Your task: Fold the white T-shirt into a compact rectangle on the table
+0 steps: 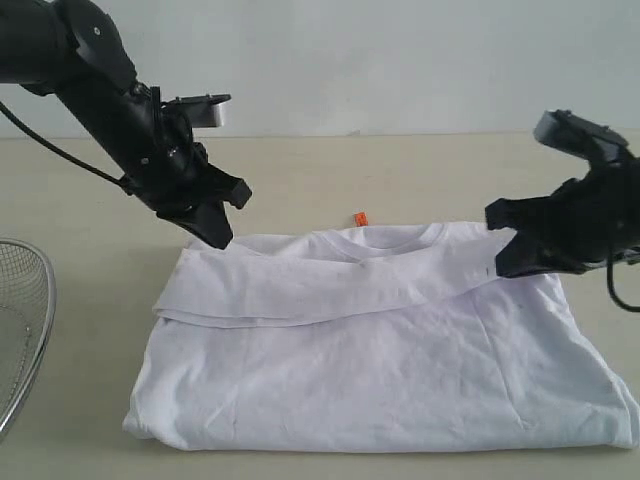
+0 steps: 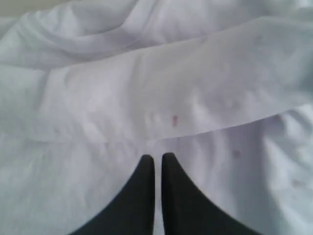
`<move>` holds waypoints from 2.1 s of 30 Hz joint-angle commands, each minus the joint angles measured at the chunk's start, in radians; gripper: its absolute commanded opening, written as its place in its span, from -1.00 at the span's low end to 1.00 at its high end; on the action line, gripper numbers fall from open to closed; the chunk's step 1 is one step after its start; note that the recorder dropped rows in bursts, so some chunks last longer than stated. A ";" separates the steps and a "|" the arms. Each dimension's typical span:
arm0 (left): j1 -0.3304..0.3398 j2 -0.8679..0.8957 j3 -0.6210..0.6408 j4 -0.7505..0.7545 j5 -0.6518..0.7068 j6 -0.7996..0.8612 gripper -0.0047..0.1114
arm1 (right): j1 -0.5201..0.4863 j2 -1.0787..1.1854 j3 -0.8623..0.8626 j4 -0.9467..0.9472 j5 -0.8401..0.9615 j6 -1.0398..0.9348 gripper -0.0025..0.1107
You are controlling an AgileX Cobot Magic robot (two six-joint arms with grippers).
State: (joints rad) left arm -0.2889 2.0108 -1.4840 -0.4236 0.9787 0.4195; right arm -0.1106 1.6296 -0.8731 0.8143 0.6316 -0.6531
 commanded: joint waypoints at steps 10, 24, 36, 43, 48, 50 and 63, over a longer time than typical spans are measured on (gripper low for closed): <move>0.002 -0.036 -0.007 -0.005 0.027 -0.009 -0.84 | 0.271 0.123 0.012 0.010 -0.131 0.007 -0.96; 0.002 -0.038 -0.007 -0.005 0.042 -0.009 -0.84 | 0.281 0.232 0.012 0.017 -0.231 0.027 -0.96; 0.002 -0.038 -0.007 -0.005 0.042 -0.009 -0.84 | 0.281 0.245 -0.112 0.080 -0.281 0.061 -0.96; 0.002 -0.038 -0.007 -0.005 0.068 -0.009 -0.84 | 0.279 0.249 -0.276 0.078 -0.313 0.097 -0.96; 0.002 -0.045 -0.007 -0.005 0.121 -0.009 -0.84 | 0.279 0.249 -0.336 0.052 -0.219 0.097 -0.96; 0.002 -0.049 -0.007 -0.005 0.121 -0.009 -0.84 | 0.279 0.249 -0.336 -0.011 -0.181 0.100 -0.96; 0.005 -0.082 -0.007 -0.005 0.121 -0.009 -0.84 | 0.146 0.188 -0.322 -0.263 0.077 0.319 -0.96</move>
State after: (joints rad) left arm -0.2873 1.9403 -1.4855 -0.4236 1.0907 0.4195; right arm 0.0854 1.8368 -1.2032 0.5741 0.6377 -0.3521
